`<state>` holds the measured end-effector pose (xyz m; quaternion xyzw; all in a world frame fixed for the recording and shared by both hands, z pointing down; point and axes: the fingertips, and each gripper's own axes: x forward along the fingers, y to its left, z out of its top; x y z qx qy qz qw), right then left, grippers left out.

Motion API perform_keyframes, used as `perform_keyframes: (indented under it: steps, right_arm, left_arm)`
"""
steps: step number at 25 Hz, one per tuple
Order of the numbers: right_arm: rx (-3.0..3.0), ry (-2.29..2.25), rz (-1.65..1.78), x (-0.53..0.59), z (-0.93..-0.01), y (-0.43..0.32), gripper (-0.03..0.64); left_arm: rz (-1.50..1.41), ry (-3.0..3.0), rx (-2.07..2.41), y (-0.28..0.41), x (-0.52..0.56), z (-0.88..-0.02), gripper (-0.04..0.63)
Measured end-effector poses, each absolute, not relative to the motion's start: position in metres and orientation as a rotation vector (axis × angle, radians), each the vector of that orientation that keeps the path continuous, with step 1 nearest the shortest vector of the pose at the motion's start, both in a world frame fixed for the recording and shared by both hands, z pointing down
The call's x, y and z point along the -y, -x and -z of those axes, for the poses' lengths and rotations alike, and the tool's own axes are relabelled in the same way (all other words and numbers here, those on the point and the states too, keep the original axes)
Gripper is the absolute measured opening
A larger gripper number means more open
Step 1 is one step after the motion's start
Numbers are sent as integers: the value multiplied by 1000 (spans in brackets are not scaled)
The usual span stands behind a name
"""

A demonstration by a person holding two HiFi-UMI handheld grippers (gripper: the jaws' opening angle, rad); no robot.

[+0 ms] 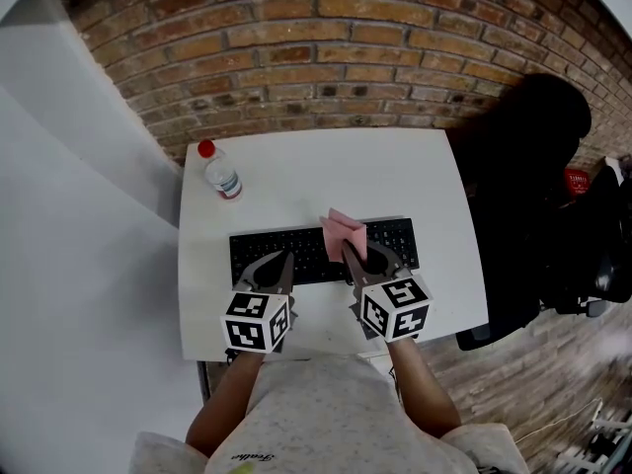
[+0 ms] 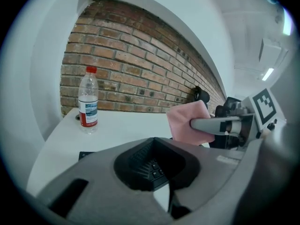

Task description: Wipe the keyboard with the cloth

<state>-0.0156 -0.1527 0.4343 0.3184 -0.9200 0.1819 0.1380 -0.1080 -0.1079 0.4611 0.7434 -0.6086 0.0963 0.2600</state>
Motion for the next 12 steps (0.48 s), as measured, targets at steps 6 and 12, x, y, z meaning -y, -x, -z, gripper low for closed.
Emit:
perform_keyframes:
  steps: [6,12]
  right_arm:
    - [2649,-940,-522,152,-437,13,20]
    - [2644,-944,-523,150,-438,7,21]
  left_arm:
    - [-266,-2036,1614,102,110,-464,-5]
    - [-271,-2043,1600,95,108,-465,-5]
